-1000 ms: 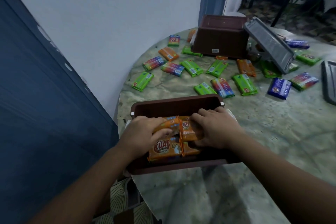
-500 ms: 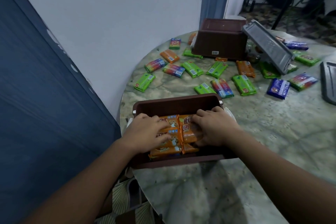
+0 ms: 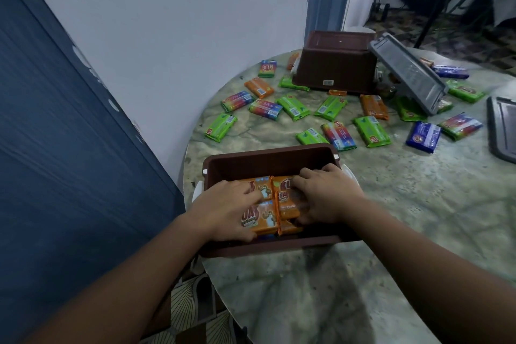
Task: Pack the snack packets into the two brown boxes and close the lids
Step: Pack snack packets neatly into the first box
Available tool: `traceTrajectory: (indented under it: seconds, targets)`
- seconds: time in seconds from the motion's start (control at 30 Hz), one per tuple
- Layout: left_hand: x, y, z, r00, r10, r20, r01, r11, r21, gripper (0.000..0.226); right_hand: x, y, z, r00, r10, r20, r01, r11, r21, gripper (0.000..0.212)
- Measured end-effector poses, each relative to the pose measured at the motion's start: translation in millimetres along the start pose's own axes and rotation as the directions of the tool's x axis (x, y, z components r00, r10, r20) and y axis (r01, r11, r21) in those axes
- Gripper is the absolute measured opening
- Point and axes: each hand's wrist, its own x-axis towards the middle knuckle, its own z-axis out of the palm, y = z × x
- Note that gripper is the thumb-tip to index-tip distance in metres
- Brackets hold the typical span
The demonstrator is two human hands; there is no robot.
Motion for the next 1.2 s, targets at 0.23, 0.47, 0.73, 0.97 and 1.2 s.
traceTrajectory:
  seconds: [0.23, 0.47, 0.73, 0.97, 1.2]
  targets:
    - [3, 1, 0, 0.998, -0.006, 0.057, 0.004, 0.999, 0.038, 0.076, 0, 1, 2, 1.0, -0.004, -0.012, 0.005, 0.999, 0.046, 0.084]
    - [4, 0, 1, 0.997, -0.042, 0.065, 0.037, 0.997, 0.067, 0.084, -5, 4, -3, 0.998, -0.054, -0.026, 0.058, 0.987, 0.151, 0.074]
    - [4, 1, 1, 0.995, -0.075, 0.068, 0.071, 0.996, 0.049, 0.079, -5, 7, 0, 0.998, -0.022, -0.064, 0.038, 0.969, 0.245, 0.05]
    - [4, -2, 0, 0.993, -0.114, 0.043, 0.116, 0.993, -0.029, 0.075, 3, 7, 2, 1.0, -0.01, 0.02, 0.004, 0.96, 0.282, 0.035]
    - [5, -2, 1, 0.994, -0.099, 0.05, 0.1, 0.995, -0.022, 0.077, 3, 7, 6, 0.995, -0.093, -0.026, 0.096, 0.983, 0.156, 0.034]
